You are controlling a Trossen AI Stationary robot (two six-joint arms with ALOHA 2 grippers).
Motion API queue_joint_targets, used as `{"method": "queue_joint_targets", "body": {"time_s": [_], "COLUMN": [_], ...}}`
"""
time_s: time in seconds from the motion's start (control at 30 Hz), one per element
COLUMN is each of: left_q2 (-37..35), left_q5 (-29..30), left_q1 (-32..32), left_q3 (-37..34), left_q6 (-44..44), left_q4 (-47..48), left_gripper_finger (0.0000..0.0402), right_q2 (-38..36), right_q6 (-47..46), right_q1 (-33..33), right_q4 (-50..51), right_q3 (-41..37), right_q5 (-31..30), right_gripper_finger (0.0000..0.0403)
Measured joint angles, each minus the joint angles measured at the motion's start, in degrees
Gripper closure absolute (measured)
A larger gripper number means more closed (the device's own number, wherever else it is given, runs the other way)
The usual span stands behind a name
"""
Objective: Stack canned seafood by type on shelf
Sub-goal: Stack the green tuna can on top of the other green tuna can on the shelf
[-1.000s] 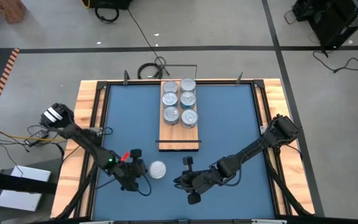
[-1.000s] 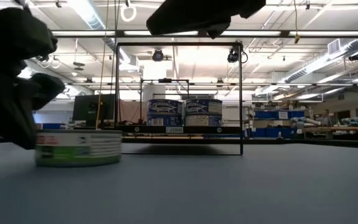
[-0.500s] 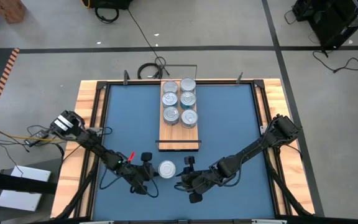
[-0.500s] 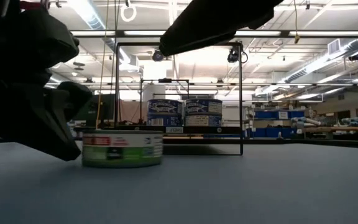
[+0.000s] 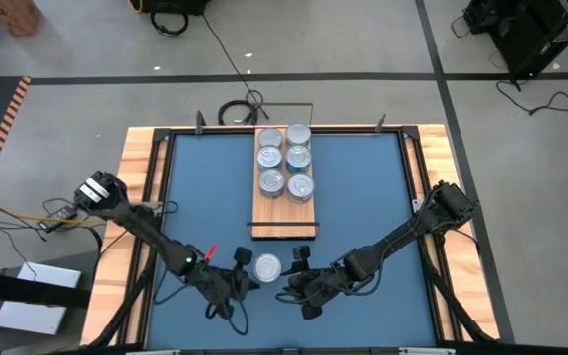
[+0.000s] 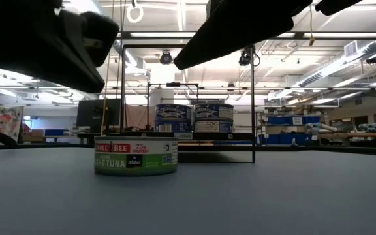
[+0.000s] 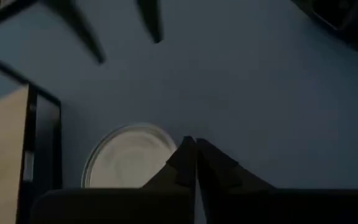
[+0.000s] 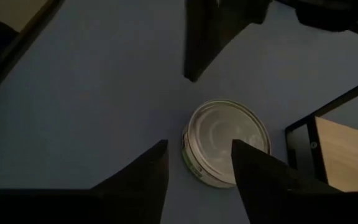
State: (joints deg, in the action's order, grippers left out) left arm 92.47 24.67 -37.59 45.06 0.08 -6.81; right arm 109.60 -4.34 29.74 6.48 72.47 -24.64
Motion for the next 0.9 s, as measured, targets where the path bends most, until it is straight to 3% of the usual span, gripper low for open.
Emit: {"method": "queue_joint_targets", "body": {"time_s": [0.3,0.47,0.67,0.9], "left_q2": [4.87,8.10,9.48,9.50], "left_q5": [3.64,7.41,9.42,10.19], "left_q1": [-0.02,0.02,-0.04,-0.02], "left_q3": [2.01,1.97,2.08,2.08], "left_q6": [9.45,15.85,17.48,17.35], "left_q4": [3.66,3.61,3.29,2.86], "left_gripper_finger": [0.0308,0.0289,0.0295,0.0365], "right_q2": [0.00,0.00,0.00,-0.02], "right_q6": [0.02,0.02,0.02,-3.14], "right_q1": [0.00,-0.03,-0.02,0.01], "right_q4": [0.04,0.27,0.31,1.08], "right_q3": [0.00,0.00,0.00,0.00], "right_q5": [-1.25,-1.25,-1.25,-0.67], "right_gripper_finger": [0.0221,0.0221,0.0221,0.0221]}}
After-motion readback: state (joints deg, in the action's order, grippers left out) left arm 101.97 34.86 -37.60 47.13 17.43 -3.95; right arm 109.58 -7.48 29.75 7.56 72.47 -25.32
